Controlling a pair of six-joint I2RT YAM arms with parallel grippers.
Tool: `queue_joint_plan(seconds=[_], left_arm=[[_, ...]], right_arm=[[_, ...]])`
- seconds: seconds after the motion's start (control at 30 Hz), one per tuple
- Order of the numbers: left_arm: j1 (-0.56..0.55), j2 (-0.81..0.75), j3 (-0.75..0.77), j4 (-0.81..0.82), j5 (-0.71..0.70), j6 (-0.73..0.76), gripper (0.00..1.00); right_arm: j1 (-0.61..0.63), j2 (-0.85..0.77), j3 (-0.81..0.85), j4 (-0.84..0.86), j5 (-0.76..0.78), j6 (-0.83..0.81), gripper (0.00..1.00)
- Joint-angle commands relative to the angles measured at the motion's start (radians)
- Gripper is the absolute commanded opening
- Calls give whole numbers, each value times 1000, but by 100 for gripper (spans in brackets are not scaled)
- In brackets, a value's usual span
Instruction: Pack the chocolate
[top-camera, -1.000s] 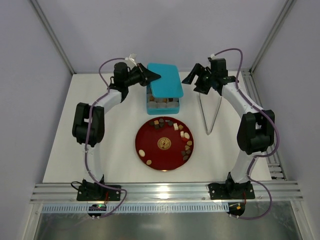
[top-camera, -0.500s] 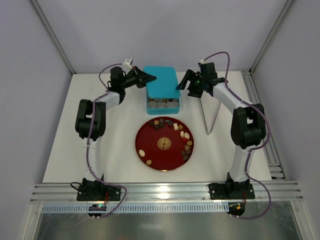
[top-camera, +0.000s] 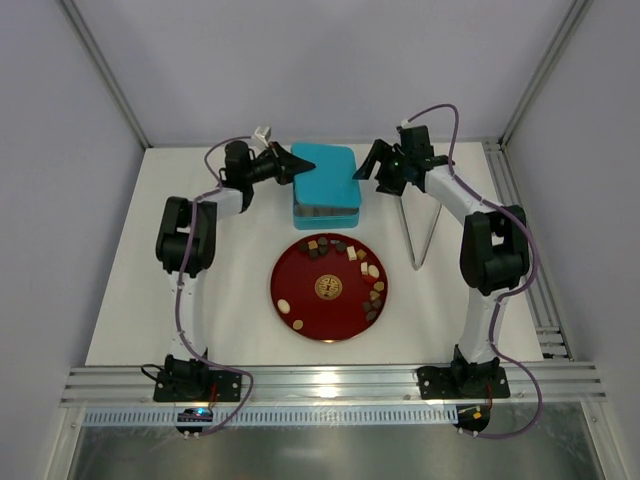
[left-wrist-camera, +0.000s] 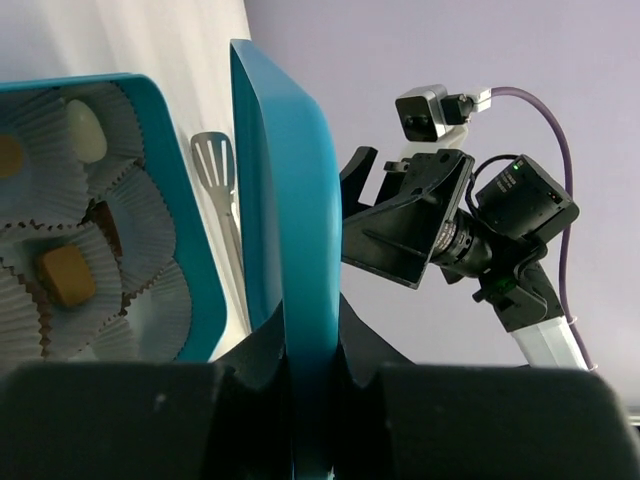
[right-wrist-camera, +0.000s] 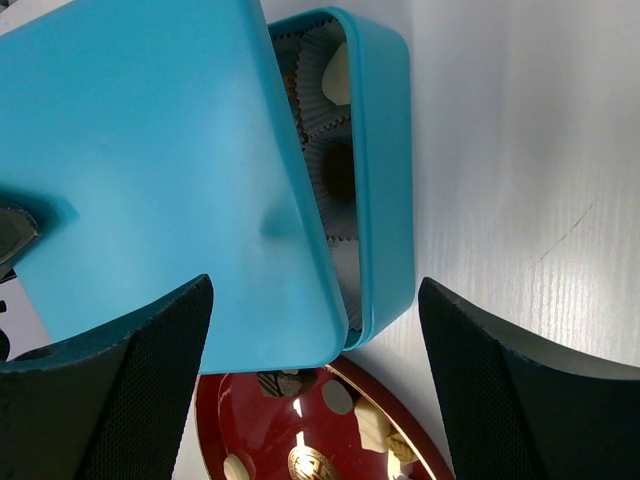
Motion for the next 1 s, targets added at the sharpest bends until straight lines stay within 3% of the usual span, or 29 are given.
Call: queue_joint_plan(seconds=[0.0, 0.97], left_arm=[[8, 5, 3, 56, 42, -11, 1], [45, 83, 13, 34, 76, -53, 6]], right_arm=[[9, 11, 42, 47, 9, -10, 84], [30, 80, 79, 53, -2, -11, 82]])
